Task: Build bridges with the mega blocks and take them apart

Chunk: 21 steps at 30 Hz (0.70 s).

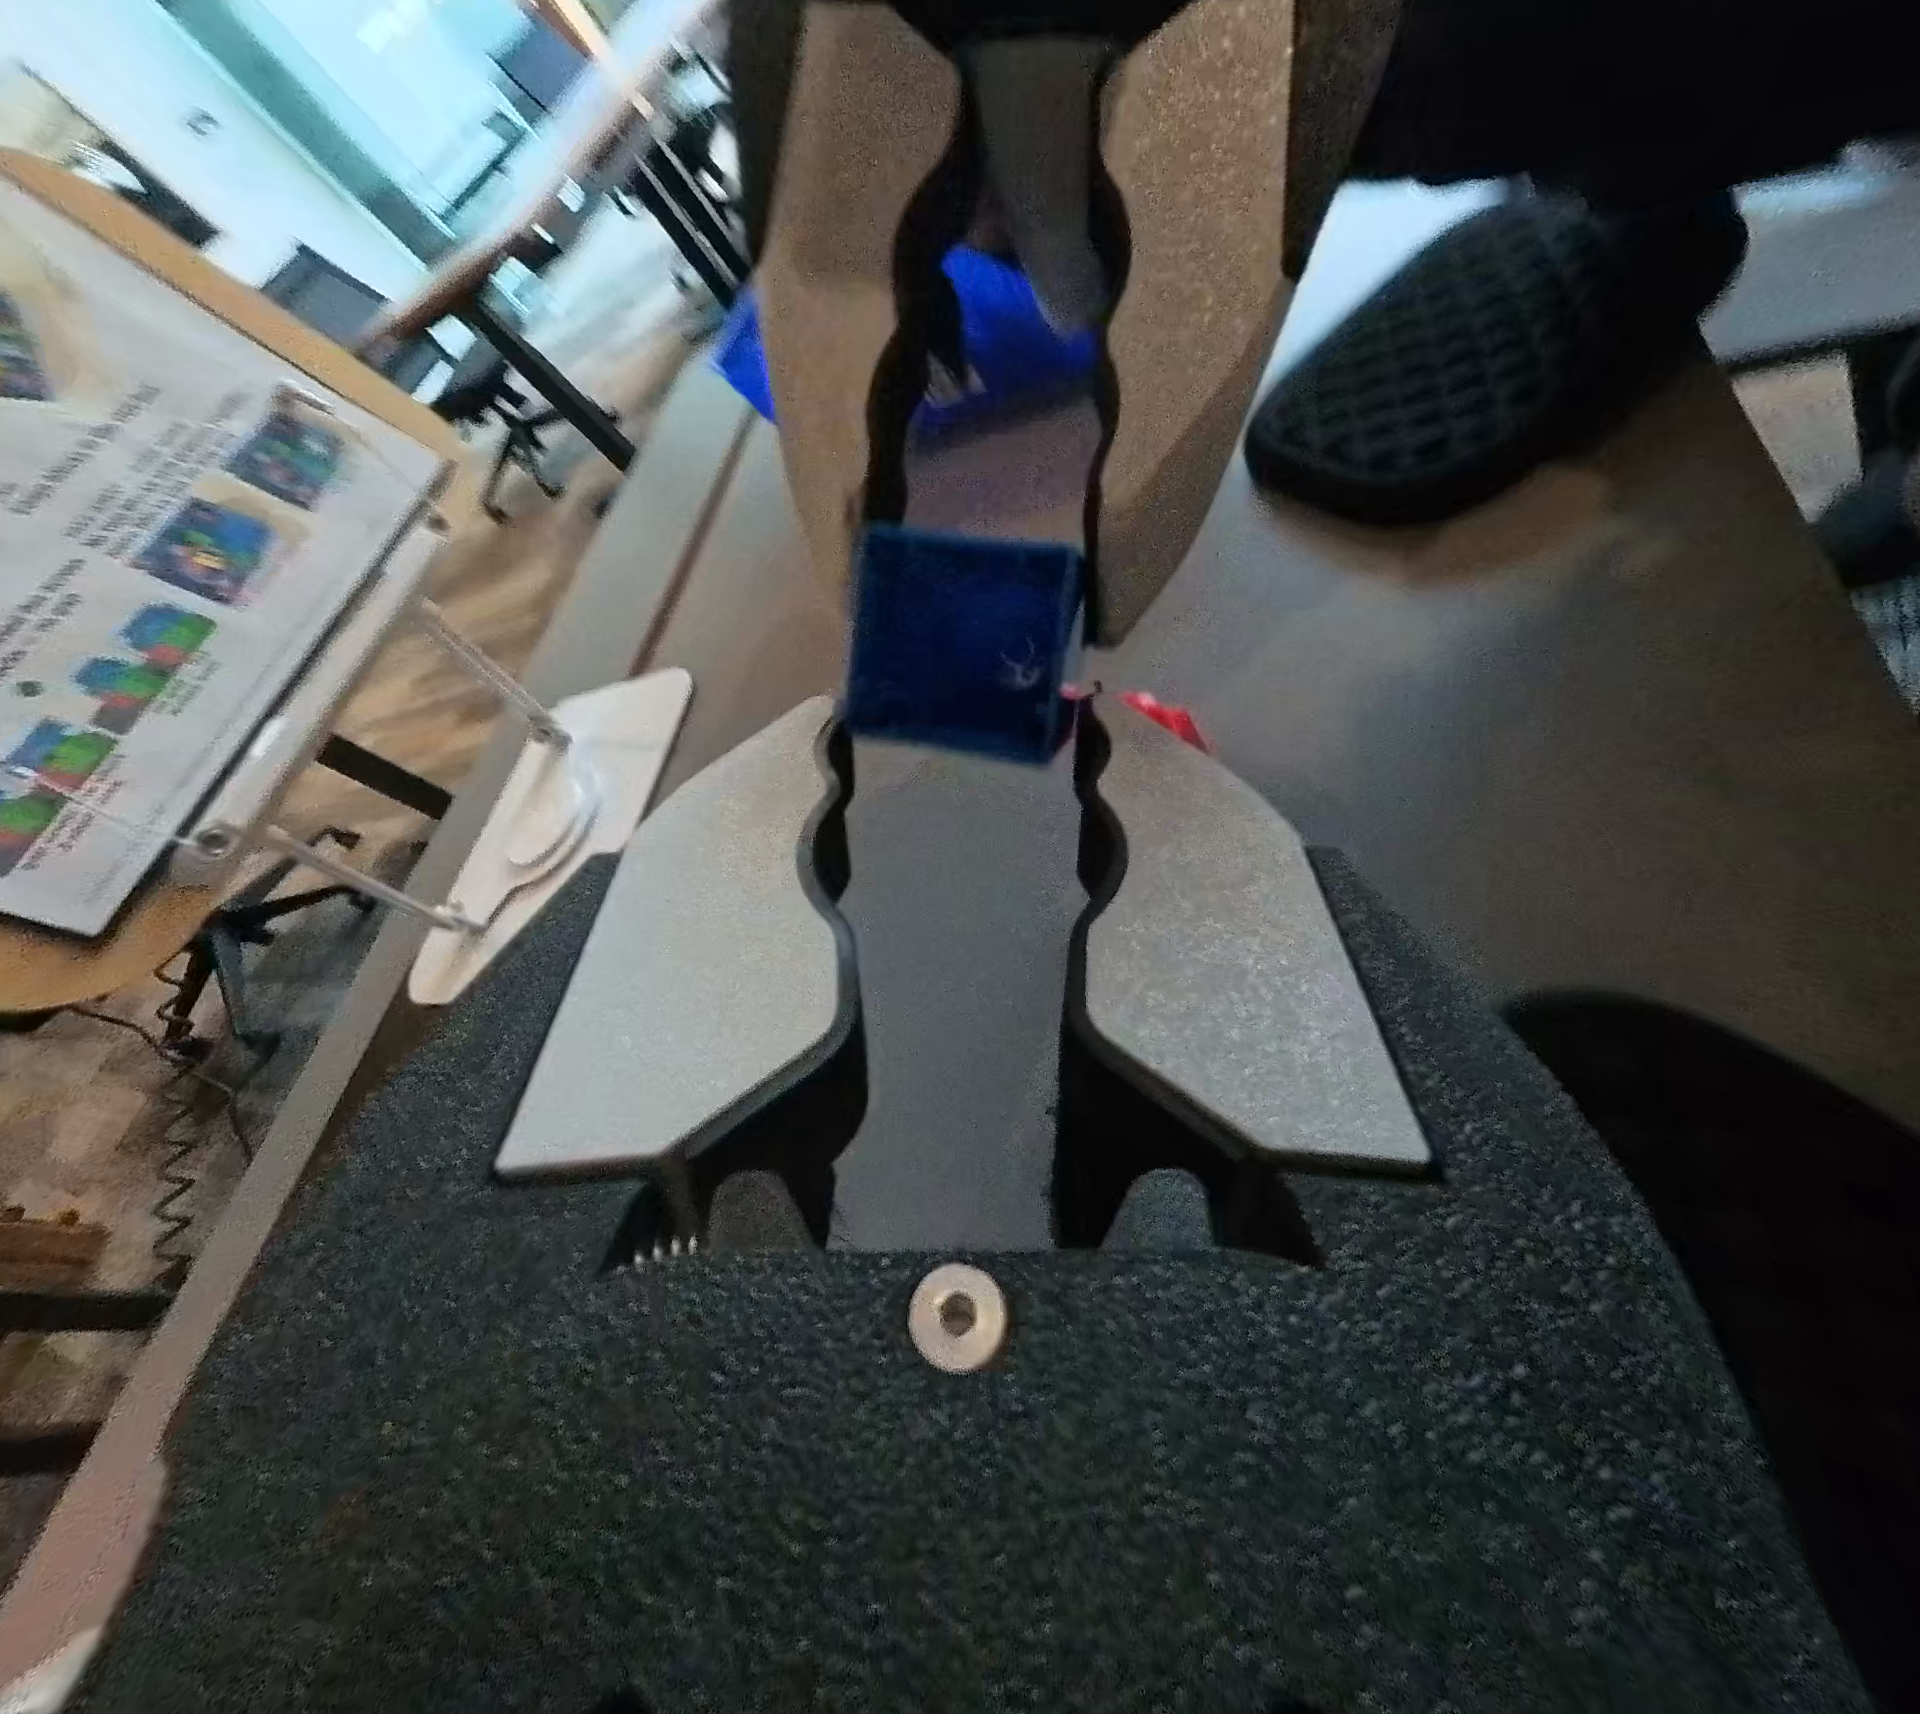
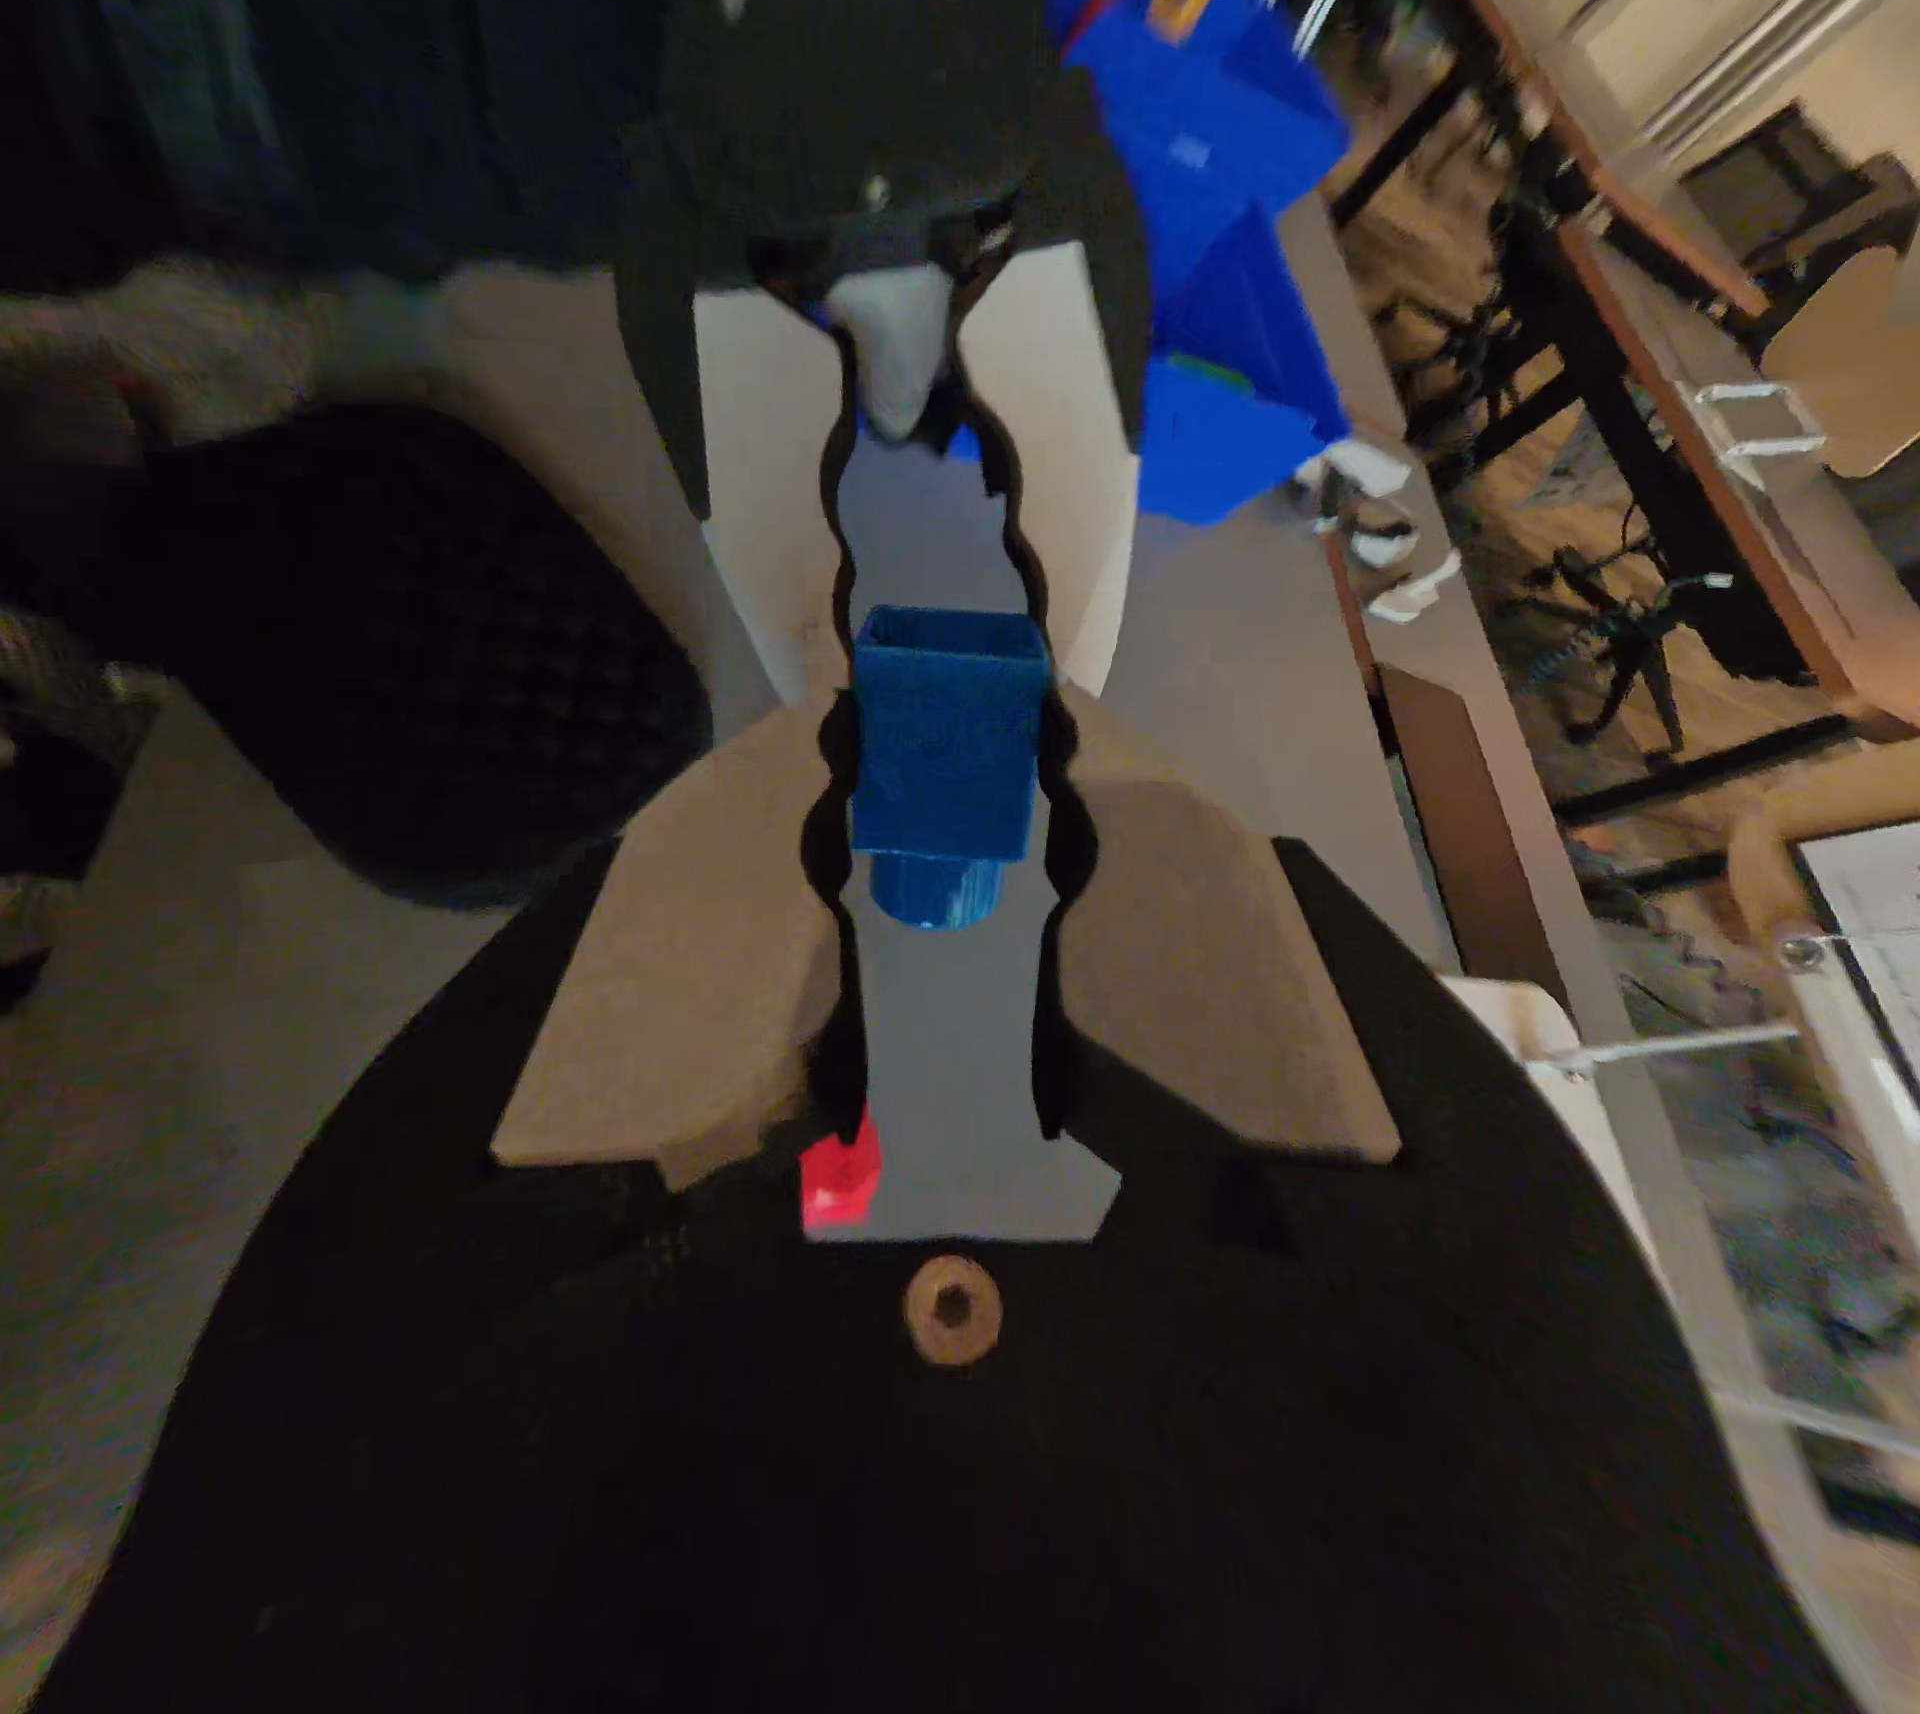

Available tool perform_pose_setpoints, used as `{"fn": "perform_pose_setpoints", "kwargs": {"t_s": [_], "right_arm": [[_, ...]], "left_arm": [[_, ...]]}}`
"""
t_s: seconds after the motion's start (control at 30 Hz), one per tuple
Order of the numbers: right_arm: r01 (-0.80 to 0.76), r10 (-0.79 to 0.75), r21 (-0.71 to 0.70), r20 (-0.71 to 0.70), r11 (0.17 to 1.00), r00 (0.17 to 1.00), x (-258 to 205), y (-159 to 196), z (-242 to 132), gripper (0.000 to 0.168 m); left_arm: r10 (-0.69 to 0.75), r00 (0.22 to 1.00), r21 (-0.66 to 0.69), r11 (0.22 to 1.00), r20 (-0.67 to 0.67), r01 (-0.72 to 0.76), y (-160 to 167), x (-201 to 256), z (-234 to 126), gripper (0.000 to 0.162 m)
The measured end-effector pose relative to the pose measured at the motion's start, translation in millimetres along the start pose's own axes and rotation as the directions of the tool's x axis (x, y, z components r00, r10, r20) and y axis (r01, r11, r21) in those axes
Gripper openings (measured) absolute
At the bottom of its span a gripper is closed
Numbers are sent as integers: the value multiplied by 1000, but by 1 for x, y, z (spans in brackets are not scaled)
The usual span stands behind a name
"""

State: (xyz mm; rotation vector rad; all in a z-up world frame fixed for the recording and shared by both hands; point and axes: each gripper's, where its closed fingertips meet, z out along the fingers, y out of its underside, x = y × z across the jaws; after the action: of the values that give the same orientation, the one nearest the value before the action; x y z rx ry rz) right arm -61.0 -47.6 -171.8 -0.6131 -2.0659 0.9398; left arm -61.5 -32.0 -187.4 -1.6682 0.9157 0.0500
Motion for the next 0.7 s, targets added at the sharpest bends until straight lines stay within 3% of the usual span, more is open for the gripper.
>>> {"fn": "perform_pose_setpoints", "kwargs": {"t_s": [0.1,0.17,0.23,0.3,0.37,0.47,0.63,0.7], "right_arm": [[-206,207,317,33,926,978,19,-25,-22,33],[-346,333,513,121,785,935,31,-38,-38,33],[-437,405,619,202,653,892,38,-41,-48,34],[-477,431,658,248,583,868,40,-41,-50,33],[-480,431,670,256,566,865,38,-42,-49,33],[-479,422,683,266,551,866,36,-45,-51,33],[-485,428,691,273,535,862,37,-45,-52,33],[-490,426,694,283,527,859,36,-44,-52,33]], "left_arm": [[-174,984,208,965,46,161,-17,-10,-8,50],[-321,947,368,882,14,294,-32,-14,-12,54],[-432,901,493,776,-37,393,-44,-18,-14,54],[-506,859,540,704,-77,462,-50,-22,-11,54],[-528,844,539,686,-94,489,-51,-22,-6,53],[-527,842,524,687,-120,504,-53,-19,-2,49],[-493,861,520,707,-125,480,-56,-14,-4,28],[-478,871,512,723,-113,464,-55,-13,-4,28]]}}
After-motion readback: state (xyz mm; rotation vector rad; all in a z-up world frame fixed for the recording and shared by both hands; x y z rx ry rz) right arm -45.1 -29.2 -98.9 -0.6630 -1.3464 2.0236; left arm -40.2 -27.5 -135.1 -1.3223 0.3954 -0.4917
